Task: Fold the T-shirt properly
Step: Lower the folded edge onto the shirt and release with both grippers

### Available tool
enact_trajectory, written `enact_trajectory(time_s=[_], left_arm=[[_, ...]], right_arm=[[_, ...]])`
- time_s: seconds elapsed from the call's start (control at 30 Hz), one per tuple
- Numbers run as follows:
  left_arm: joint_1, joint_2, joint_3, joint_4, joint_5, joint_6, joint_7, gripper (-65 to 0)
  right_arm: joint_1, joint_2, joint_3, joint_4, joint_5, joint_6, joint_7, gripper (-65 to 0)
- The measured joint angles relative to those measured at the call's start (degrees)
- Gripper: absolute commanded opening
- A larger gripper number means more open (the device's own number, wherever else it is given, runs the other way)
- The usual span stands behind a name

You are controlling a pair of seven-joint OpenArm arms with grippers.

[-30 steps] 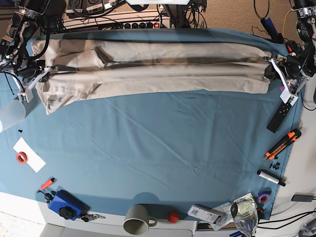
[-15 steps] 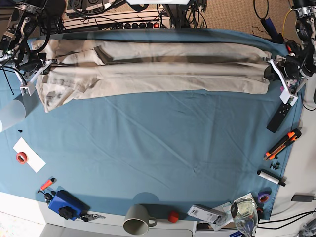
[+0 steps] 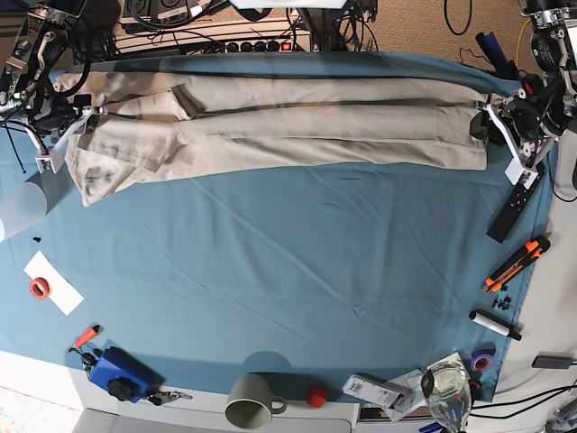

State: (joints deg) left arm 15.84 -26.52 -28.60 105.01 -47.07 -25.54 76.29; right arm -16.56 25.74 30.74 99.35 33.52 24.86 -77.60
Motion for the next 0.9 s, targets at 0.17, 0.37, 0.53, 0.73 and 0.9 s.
enact_trajectory(time_s=[0.17, 0.37, 0.53, 0.73, 0.9], left_arm=[[0.02, 0.0, -0.83, 5.31, 1.9, 0.02, 0.17, -38.5], [2.45, 0.0, -3.96, 9.11, 3.8, 0.42, -3.52, -33.2], [4.31, 1.77, -4.17, 9.09, 4.02, 3.65, -3.5, -31.5], [4.26, 8.81, -4.15, 7.17, 3.52, 4.76, -4.57, -31.5], [4.22, 12.37, -4.15, 2.78, 6.54, 6.47, -5.31, -31.5]], right_arm=[[-0.24, -0.02, 0.63, 5.09, -0.28, -0.02, 0.07, -41.8], [-0.22, 0.09, 2.16, 7.13, -0.46, 0.04, 1.07, -41.8], [-0.28, 0.09, 2.21, 7.1, -0.44, 0.04, 1.16, -41.8], [-0.28, 0.09, 2.21, 7.1, -0.44, 0.04, 1.33, -41.8], [-0.26, 0.09, 2.21, 7.1, -0.44, 0.04, 1.33, -41.8]])
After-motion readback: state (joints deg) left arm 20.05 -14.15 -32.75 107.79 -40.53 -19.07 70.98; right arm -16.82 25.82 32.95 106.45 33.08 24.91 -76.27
